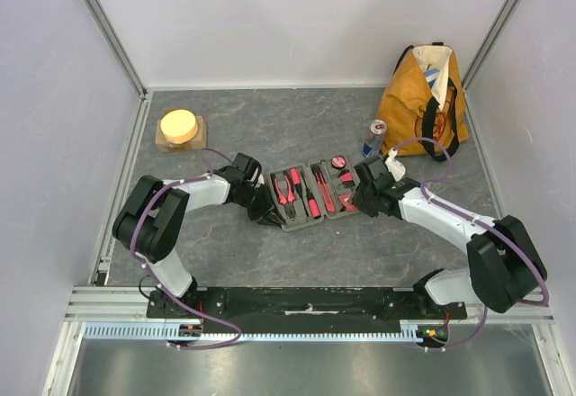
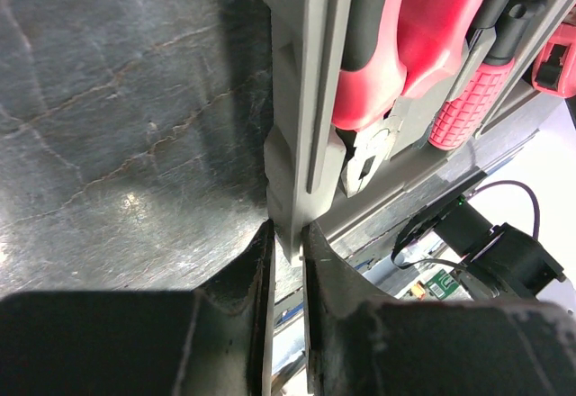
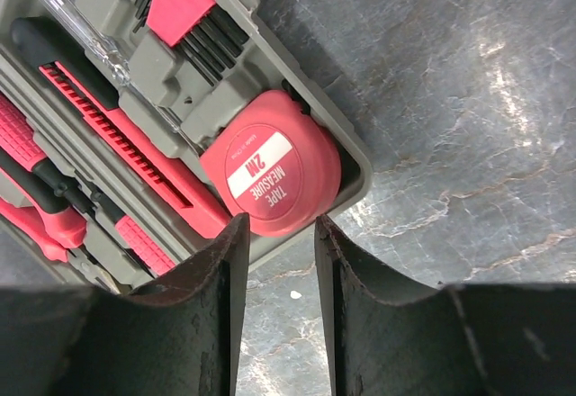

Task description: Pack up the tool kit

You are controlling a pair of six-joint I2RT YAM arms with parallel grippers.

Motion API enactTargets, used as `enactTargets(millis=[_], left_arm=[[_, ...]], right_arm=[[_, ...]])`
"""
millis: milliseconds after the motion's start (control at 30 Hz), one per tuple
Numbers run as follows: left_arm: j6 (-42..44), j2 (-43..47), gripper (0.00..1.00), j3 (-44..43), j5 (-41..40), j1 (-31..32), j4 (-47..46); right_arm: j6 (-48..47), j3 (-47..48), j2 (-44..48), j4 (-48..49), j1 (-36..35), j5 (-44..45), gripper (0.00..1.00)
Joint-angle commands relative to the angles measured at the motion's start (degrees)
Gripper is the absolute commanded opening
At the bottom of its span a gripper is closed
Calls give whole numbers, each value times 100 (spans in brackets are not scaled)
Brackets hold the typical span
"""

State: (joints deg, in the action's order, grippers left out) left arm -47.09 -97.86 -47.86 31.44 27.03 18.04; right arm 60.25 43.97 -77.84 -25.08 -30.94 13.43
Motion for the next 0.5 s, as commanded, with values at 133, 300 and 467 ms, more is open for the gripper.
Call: enactTargets(millis=[133,300,467], left_arm=[[139,-110,11,136,-657,48,569],[191,-110,11,145,-674,48,604],[244,-110,11,145,-709,57,648]], right_arm=[[250,-292,-240,539,158,-165,36],[268,-476,-380,689,202,-192,29],[259,-564,-451,689,220,-157,21]])
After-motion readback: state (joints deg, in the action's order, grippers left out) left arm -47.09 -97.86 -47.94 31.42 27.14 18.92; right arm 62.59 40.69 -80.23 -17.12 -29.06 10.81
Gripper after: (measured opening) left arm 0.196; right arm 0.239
